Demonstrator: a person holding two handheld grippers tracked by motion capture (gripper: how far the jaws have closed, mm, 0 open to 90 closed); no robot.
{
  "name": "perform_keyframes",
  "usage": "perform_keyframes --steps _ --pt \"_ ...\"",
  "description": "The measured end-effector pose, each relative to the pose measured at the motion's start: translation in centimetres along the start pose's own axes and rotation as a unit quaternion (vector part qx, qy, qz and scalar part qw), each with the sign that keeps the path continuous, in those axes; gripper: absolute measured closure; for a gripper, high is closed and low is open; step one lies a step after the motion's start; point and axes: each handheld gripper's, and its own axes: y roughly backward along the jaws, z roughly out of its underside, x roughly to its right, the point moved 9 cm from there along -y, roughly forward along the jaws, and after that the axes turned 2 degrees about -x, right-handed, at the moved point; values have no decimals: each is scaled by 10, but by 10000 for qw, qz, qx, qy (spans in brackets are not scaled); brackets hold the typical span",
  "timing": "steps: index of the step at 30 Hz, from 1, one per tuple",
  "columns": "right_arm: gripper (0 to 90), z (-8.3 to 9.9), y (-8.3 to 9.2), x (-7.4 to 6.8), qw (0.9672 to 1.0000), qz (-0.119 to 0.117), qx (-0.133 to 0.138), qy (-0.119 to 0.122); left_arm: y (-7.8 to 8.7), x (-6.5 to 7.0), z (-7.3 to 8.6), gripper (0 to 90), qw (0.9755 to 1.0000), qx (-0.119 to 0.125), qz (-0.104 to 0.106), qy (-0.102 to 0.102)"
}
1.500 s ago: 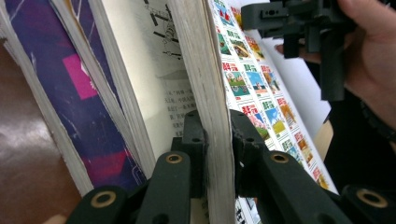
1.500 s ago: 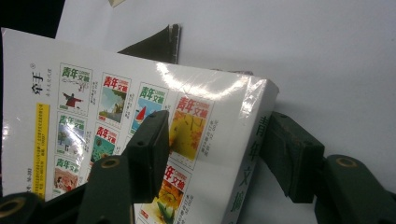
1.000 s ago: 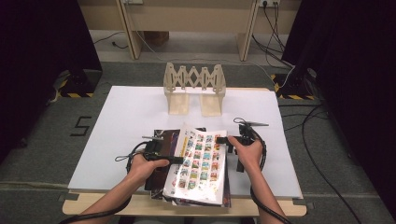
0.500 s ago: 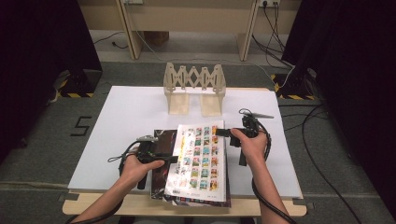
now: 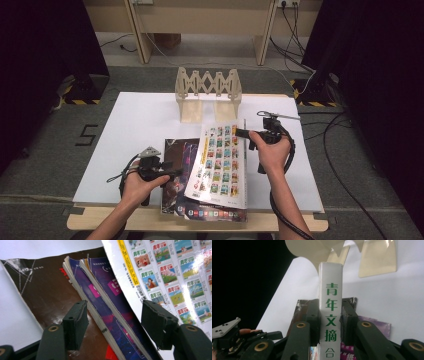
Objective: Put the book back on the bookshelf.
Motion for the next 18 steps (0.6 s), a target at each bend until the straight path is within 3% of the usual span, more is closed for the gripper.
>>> perform_keyframes --steps 8,18 --pt "743 -18 10 -6 9982 297 445 256 0 -4 5 367 10000 -46 -19 49" --pt "743 -36 19 -10 9946 564 768 404 -1 -5 6 367 10000 -70 -26 60"
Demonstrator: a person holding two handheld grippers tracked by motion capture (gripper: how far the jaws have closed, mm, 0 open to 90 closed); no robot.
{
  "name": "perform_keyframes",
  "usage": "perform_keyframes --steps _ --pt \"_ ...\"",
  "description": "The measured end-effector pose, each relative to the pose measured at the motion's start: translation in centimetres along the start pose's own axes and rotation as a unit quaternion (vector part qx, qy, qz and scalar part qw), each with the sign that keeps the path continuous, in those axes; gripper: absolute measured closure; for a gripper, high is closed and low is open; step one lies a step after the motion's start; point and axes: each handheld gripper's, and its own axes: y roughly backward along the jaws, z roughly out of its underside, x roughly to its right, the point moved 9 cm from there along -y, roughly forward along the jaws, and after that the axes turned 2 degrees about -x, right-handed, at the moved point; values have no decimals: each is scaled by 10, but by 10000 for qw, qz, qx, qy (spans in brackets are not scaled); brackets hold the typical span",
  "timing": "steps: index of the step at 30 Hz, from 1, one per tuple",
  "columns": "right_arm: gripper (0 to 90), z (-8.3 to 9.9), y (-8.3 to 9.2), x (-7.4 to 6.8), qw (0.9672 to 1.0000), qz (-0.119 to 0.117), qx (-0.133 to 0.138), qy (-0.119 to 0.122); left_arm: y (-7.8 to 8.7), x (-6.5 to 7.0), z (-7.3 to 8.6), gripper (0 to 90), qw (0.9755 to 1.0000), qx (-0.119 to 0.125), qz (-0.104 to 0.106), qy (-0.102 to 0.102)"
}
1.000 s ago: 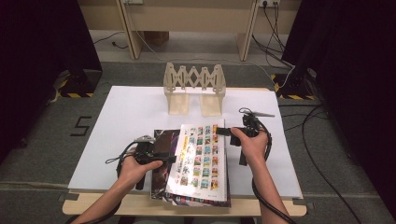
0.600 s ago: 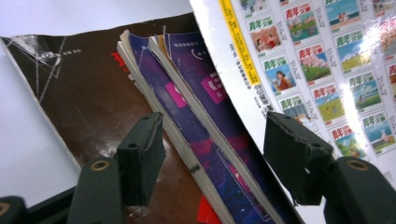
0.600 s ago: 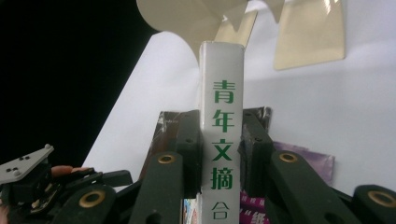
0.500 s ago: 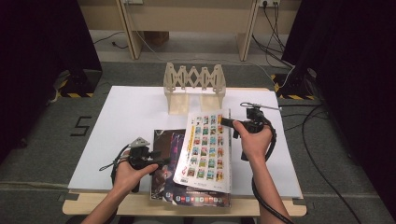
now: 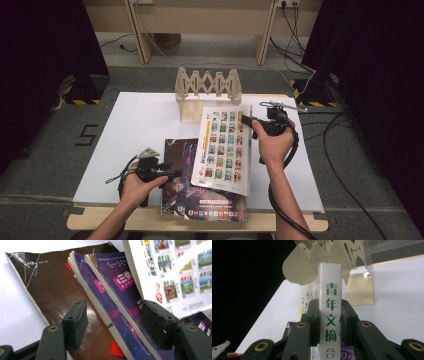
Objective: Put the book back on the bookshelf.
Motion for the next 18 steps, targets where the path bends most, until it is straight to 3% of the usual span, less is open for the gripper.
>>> perform_keyframes --steps 5,10,13,18 --pt "743 -17 3 0 9988 354 316 125 0 0 1 367 10000 3 -1 7" --pt "743 -30 2 -3 9973 519 466 207 -1 0 1 366 10000 -7 12 10" --pt "743 -45 2 -4 9946 769 633 291 0 -1 1 366 10000 -10 7 -3" --pt "744 -60 1 -5 9916 942 814 351 1 -1 0 365 10000 7 10 13"
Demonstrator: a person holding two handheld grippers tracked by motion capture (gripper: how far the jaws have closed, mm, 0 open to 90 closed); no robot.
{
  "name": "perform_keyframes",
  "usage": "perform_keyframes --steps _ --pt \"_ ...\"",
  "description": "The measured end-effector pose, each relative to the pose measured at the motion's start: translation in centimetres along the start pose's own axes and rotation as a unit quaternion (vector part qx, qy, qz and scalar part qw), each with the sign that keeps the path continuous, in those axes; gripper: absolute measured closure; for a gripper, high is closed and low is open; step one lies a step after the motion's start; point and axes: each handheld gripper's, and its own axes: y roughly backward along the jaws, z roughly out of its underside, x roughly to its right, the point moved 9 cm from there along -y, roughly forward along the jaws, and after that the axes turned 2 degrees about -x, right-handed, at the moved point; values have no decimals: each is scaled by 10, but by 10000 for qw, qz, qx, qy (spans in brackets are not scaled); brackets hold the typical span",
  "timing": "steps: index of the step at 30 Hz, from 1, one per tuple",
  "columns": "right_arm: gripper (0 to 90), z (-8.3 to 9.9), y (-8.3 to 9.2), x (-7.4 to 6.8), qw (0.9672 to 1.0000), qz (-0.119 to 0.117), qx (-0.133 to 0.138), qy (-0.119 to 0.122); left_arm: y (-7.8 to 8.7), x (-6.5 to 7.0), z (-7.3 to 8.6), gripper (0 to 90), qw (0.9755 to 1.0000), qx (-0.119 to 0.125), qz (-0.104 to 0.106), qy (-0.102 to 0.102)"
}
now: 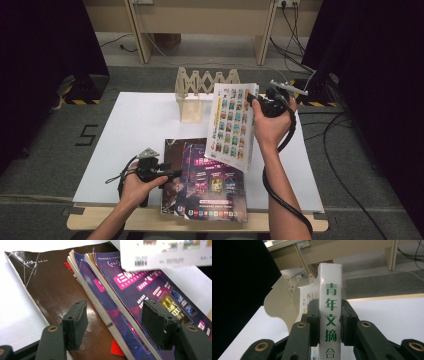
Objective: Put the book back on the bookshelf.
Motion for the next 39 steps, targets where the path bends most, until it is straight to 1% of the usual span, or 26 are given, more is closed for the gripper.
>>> perform_keyframes --steps 1,3,4,5,8,10,11,12,13,14,15,18,23,27,30,32,33,34,35,37,39 --pt "744 -6 -1 -1 9999 66 77 11 0 0 -1 365 10000 18 -9 3" --pt "743 -12 -2 -4 9999 77 134 50 -1 0 0 365 10000 -4 -3 -20" --pt "743 -12 -2 -4 9999 77 134 50 -1 0 0 365 10000 -4 -3 -20" --pt "744 -17 -4 -5 9998 94 193 45 -1 0 0 365 10000 -13 13 -20" --pt "744 -22 -6 -6 9997 89 242 14 -2 1 1 365 10000 -2 18 -21" --pt "744 -26 -10 -8 9996 69 283 4 -2 1 1 365 10000 -18 22 -21" --pt "744 -29 -15 -11 9995 58 297 44 -2 2 1 365 10000 -16 31 -24" --pt "744 -29 -15 -11 9995 58 297 44 -2 2 1 365 10000 -14 28 -24" --pt "744 -32 -19 -12 9995 92 301 67 -2 3 1 364 10000 -18 48 -27" --pt "744 -32 -19 -12 9995 92 301 67 -2 3 1 364 10000 -18 48 -27" --pt "744 -34 -23 -12 9995 66 310 29 -2 3 1 364 10000 -30 56 -25" --pt "744 -38 -27 -12 9993 94 351 -33 -2 2 1 364 10000 -23 49 -30" --pt "744 -44 -32 -9 9990 179 410 -2 -2 0 2 363 10000 -46 53 -13" --pt "744 -48 -38 -3 9984 274 490 -54 -4 1 3 363 10000 -57 56 -7" --pt "744 -49 -39 -2 9982 336 489 -76 -4 1 3 363 10000 -45 52 -11" --pt "744 -50 -41 -5 9982 337 496 -51 -4 1 3 363 10000 -38 44 -14" --pt "744 -50 -44 -7 9981 362 493 37 -4 1 4 363 10000 -58 54 -13" --pt "744 -50 -44 -7 9981 362 493 37 -4 1 4 363 10000 -58 54 -13" --pt "744 -51 -47 -9 9977 445 490 111 -4 1 4 363 10000 -46 56 -10" --pt "744 -52 -48 -9 9975 474 506 130 -4 1 4 363 10000 -53 59 -14" --pt "744 -53 -51 -8 9969 552 540 181 -4 1 5 363 10000 -60 53 -25"
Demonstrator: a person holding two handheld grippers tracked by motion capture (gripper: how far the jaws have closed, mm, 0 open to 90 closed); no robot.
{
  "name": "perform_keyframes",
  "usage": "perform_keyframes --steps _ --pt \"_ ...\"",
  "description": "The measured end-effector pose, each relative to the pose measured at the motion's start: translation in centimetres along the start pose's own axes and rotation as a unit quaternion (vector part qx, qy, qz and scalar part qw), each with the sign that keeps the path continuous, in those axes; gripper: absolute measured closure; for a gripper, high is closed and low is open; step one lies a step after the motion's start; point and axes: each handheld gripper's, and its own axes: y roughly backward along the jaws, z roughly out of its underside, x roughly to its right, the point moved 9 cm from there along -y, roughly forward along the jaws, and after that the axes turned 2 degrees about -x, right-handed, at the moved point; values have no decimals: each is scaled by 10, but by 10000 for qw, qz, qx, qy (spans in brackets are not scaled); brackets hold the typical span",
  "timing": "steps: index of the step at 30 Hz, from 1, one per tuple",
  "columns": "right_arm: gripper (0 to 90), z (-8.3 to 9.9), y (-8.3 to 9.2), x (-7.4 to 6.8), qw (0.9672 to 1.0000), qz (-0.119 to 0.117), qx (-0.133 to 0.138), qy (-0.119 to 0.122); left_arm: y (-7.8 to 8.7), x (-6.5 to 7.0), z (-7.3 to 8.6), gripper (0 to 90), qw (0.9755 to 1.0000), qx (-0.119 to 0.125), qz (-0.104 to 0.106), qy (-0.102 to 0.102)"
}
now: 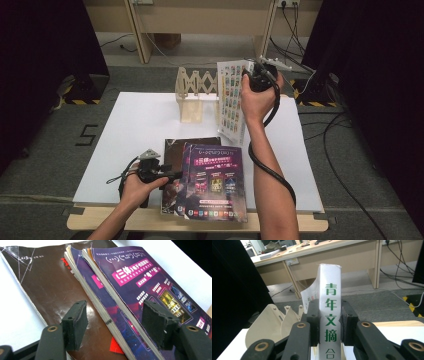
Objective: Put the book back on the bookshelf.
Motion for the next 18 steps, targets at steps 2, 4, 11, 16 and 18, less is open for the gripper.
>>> perform_keyframes --steps 2,4,11,16,18 --pt "744 0 -1 0 10000 13 2 -1 -1 0 1 363 10000 -28 9 -4" --pt "744 -1 -3 -1 10000 -8 8 -13 -1 0 1 363 10000 -46 23 -6" --pt "744 -4 -10 -1 10000 -9 81 0 -2 -1 1 362 10000 -33 2 -1" --pt "744 -7 -16 -2 9999 -25 152 3 -3 -1 3 362 10000 -79 22 1" --pt "744 -8 -19 -3 9998 -30 173 9 -3 -1 3 361 10000 -63 1 -2"
